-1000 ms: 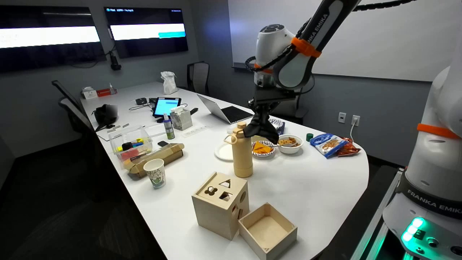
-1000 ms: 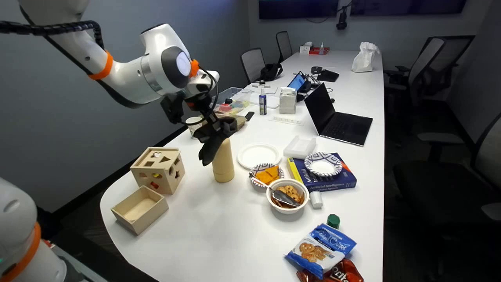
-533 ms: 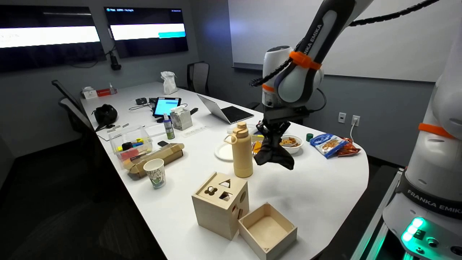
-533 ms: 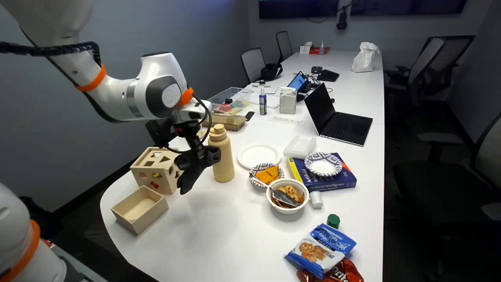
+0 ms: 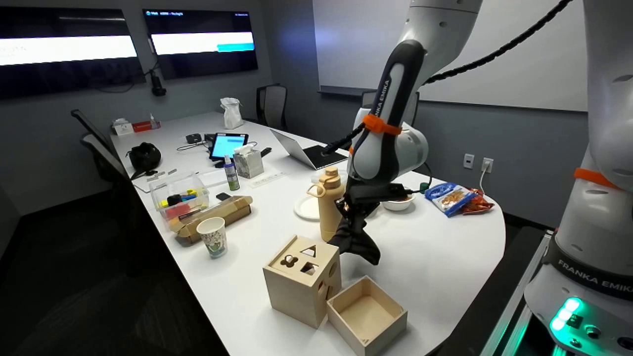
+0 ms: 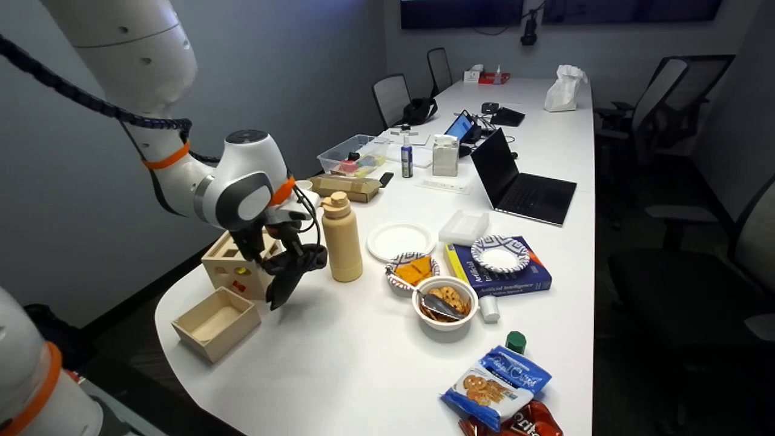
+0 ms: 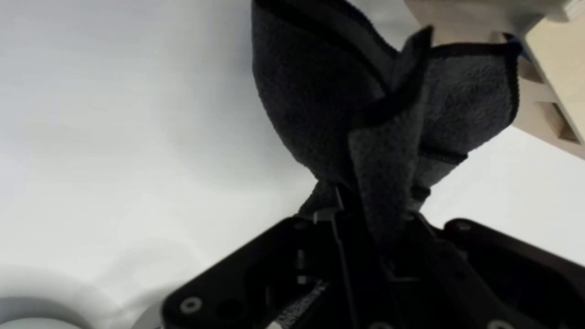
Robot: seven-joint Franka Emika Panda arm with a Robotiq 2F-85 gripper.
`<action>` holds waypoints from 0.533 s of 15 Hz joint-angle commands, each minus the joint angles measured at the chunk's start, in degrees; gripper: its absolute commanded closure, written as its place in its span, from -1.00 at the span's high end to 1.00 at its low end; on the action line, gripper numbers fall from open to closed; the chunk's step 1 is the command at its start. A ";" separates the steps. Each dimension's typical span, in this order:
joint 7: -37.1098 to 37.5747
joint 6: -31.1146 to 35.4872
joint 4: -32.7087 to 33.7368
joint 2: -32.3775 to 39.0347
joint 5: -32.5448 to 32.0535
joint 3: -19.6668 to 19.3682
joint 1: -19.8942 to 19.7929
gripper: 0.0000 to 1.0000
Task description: Use the towel to wipe the bottle
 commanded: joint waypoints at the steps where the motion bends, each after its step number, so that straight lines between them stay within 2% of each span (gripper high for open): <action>1: -6.62 4.45 6.17 7.10 5.86 8.70 -7.66 -0.95; 2: -7.42 4.66 7.02 7.96 6.05 10.63 -9.61 -0.30; 3: -7.96 4.73 7.20 8.28 6.00 11.33 -10.54 -0.27; 4: -8.42 4.09 7.16 8.27 5.90 11.39 -11.17 -0.16; 6: -8.72 3.23 5.95 7.14 6.03 10.58 -11.35 0.17; 8: -9.06 2.76 4.07 5.21 6.41 11.50 -12.90 0.49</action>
